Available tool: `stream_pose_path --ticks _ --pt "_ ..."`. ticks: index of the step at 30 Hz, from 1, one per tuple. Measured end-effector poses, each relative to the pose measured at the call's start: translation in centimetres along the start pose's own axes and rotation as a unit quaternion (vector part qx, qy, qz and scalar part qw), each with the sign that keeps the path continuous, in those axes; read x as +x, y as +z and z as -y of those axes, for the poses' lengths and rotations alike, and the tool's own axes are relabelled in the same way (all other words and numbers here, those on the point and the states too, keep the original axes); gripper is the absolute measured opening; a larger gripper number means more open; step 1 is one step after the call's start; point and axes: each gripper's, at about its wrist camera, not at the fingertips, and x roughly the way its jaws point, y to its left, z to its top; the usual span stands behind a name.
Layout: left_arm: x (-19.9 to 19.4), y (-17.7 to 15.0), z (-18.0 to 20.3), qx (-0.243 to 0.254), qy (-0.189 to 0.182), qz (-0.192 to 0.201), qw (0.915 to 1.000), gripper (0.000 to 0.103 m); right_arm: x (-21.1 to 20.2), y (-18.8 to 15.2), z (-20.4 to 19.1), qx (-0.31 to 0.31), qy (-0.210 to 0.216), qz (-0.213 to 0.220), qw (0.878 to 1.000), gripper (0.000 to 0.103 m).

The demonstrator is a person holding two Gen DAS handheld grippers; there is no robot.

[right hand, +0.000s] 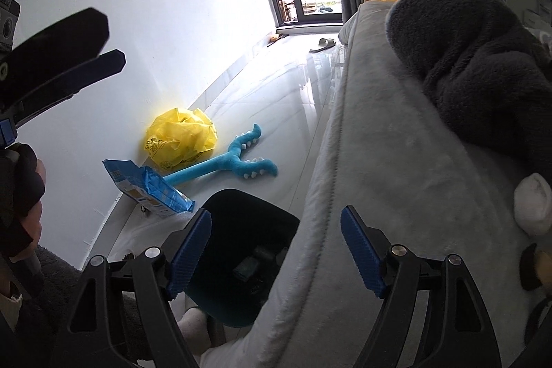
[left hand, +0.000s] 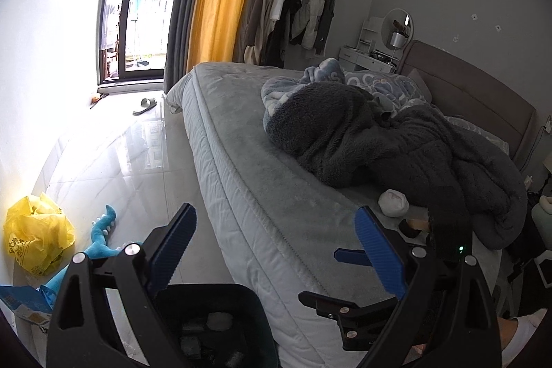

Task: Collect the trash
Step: 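Move both tools back toward the tape roll and black pieces on the bed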

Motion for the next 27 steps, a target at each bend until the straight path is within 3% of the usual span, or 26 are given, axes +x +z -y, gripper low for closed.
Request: stream_pose_path --ticks 14,27 --pt "3.3 -0.4 5.9 0.029 -0.039 -0.022 0.9986 0.095 -6.1 -1.4 7.3 0.040 -0.064 0.044 0.996 0.078" --pt "7.0 -1.8 10.8 0.043 -0.084 -0.058 0.9939 0.095 -9.9 -3.5 14.8 0.126 -0.087 0.065 0.986 0.079"
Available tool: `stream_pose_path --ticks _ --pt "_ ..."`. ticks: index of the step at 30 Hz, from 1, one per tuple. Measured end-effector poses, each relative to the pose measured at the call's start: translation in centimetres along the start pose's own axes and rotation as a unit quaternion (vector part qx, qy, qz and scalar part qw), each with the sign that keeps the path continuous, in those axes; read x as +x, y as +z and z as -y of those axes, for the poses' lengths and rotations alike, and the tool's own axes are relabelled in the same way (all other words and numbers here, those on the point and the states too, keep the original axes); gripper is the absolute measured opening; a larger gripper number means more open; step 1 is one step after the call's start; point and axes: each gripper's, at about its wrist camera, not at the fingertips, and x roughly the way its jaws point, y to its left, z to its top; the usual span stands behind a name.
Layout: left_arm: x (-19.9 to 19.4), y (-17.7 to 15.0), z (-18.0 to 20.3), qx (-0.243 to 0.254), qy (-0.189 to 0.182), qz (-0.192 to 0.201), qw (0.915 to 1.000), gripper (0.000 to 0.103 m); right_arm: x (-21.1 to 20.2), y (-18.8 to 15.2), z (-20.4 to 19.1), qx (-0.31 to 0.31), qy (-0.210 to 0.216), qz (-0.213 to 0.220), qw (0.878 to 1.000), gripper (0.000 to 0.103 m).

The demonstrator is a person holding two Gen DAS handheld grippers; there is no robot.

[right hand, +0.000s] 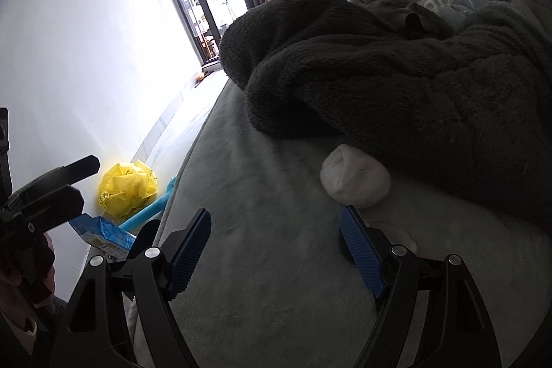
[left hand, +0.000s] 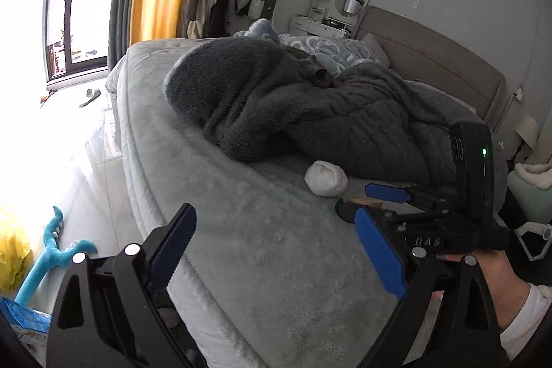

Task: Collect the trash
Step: 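Move both tools back toward the tape roll and black pieces on the bed, then grasp the brown tape roll with right gripper while left grasps a black curved rubber piece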

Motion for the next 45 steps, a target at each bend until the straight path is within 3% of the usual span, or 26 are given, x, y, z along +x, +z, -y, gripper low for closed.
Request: stream_pose_path --ticks 7,16,18,29,35,40,42,45 --pt "2.9 -0.7 3.3 0.037 -0.026 -0.024 0.9987 0.094 -0.7 0.0 3.6 0.039 -0.013 0.007 0.999 0.079" --pt "6.2 -2.2 6.7 0.063 -0.068 -0.060 0.9939 0.087 1.0 -1.0 7.7 0.107 -0.008 -0.024 0.994 0.079" --pt "7.0 -2.6 7.4 0.069 -0.073 -0.070 0.9925 0.085 1.2 -1.2 8.1 0.120 -0.002 -0.028 0.992 0.072" --pt "9.6 -4.7 11.1 0.100 -0.113 -0.107 0.9827 0.079 2.1 -2.0 9.8 0.143 -0.011 -0.052 0.988 0.063" --pt "10.7 -4.9 12.2 0.096 -0.119 -0.117 0.9814 0.079 2.0 -2.6 11.6 0.168 0.001 -0.042 0.985 0.045" --pt "11.5 -4.8 12.7 0.085 -0.120 -0.122 0.9816 0.079 1.1 -2.6 12.7 0.163 -0.001 -0.023 0.986 0.040" --pt "11.8 -4.9 12.9 0.080 -0.121 -0.123 0.9818 0.079 0.8 -2.7 12.9 0.157 -0.001 -0.017 0.988 0.028" --pt "12.3 -4.8 13.2 0.072 -0.121 -0.124 0.9822 0.079 0.3 -2.5 12.6 0.144 0.006 -0.015 0.989 0.022"
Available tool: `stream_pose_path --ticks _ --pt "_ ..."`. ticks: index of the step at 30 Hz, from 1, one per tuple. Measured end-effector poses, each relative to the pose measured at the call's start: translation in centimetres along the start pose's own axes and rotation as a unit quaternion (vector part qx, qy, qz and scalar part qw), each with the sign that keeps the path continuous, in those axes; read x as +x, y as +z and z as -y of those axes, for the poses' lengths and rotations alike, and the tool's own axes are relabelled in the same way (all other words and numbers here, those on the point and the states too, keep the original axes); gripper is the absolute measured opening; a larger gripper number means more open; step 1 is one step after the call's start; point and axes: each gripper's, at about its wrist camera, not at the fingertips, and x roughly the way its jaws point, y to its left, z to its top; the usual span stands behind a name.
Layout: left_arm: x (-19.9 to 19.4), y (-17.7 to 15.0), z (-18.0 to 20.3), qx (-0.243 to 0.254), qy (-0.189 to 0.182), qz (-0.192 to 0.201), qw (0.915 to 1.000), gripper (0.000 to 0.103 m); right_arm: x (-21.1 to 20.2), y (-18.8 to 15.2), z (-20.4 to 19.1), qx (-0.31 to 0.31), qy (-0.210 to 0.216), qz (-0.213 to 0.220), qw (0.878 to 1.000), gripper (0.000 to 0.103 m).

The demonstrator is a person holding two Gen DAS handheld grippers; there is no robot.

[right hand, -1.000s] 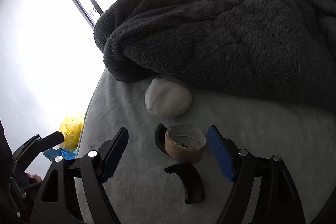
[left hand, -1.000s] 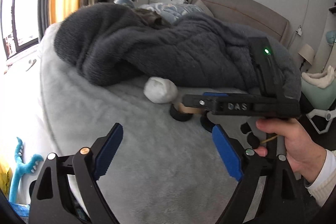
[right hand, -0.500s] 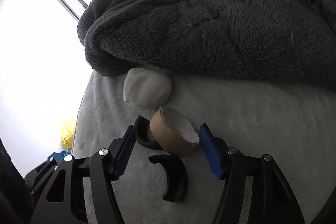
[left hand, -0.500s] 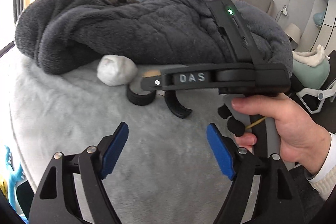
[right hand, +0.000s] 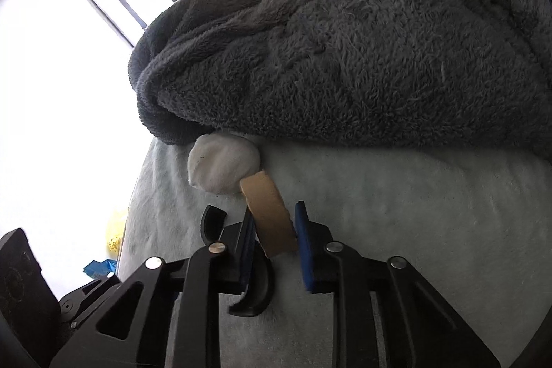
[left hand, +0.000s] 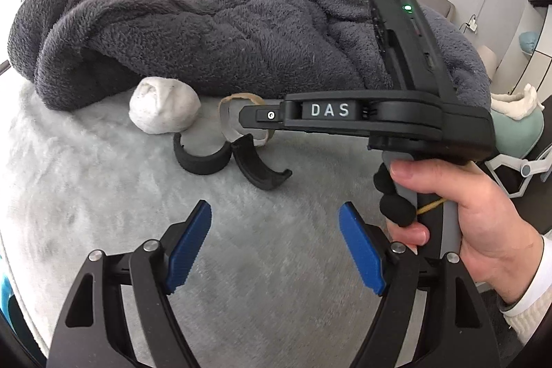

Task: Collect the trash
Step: 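Grasp the brown tape roll with right gripper while left grasps a black curved rubber piece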

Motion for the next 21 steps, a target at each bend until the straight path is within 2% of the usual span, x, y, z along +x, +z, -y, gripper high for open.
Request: stream_pose_path --ticks 5,11,21 --pt "0.6 0.5 0.3 -0.014 0.007 0.002 0.9999 0.075 -1.3 0.2 -0.5 -0.020 0.006 0.016 1.000 0.021" --pt "1.4 0.9 0.1 -0.034 -0.002 0.005 0.9994 0.071 -3.5 0.6 0.0 -0.016 0.013 0.037 0.999 0.021" --pt "3.8 1.7 -0.4 -0.064 0.024 -0.006 0.9976 0.064 -5.6 0.3 2.0 0.000 0.013 0.044 0.999 0.021"
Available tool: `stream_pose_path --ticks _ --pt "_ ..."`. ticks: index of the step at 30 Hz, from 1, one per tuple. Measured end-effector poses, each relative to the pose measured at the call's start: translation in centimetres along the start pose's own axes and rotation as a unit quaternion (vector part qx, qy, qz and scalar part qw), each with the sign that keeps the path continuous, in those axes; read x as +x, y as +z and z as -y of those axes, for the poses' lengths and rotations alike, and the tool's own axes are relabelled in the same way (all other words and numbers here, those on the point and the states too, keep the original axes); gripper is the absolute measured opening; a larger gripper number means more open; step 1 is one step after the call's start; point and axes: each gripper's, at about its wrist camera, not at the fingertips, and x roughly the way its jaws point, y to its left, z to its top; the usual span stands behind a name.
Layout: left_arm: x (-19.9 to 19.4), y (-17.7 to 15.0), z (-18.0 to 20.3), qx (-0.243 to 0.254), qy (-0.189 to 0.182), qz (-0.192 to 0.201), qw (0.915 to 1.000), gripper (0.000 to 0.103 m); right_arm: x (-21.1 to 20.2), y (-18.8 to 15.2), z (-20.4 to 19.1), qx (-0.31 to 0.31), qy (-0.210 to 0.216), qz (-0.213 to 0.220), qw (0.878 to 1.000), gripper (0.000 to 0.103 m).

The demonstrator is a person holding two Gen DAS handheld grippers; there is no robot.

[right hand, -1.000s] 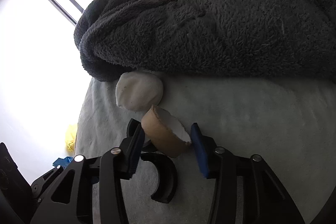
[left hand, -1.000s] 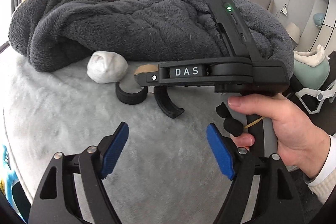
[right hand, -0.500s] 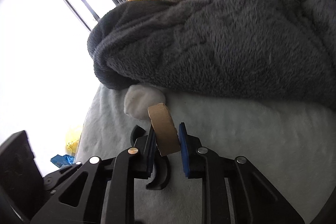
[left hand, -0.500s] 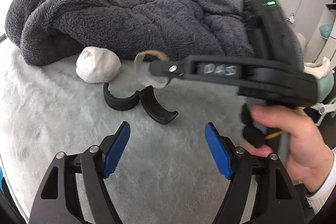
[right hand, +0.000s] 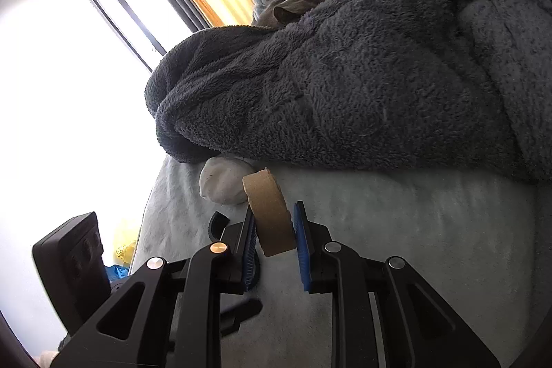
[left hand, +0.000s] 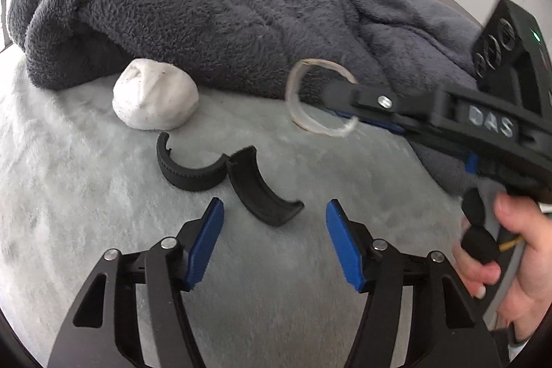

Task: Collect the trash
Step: 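Grasp the brown tape roll with right gripper while left grasps a black curved rubber piece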

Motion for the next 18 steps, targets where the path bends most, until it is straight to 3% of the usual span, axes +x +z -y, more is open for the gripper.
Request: stream_pose_path --ticks 9,18 --pt "1.6 0.8 0.1 -0.007 0.025 0.002 0.9997 0.053 -1.3 0.0 0.5 0.007 0.006 0.007 1.000 0.021" --pt "2.2 1.2 -0.6 -0.008 0.016 -0.008 0.9998 0.036 -2.6 0.9 -0.4 0.007 0.023 0.025 0.999 0.021"
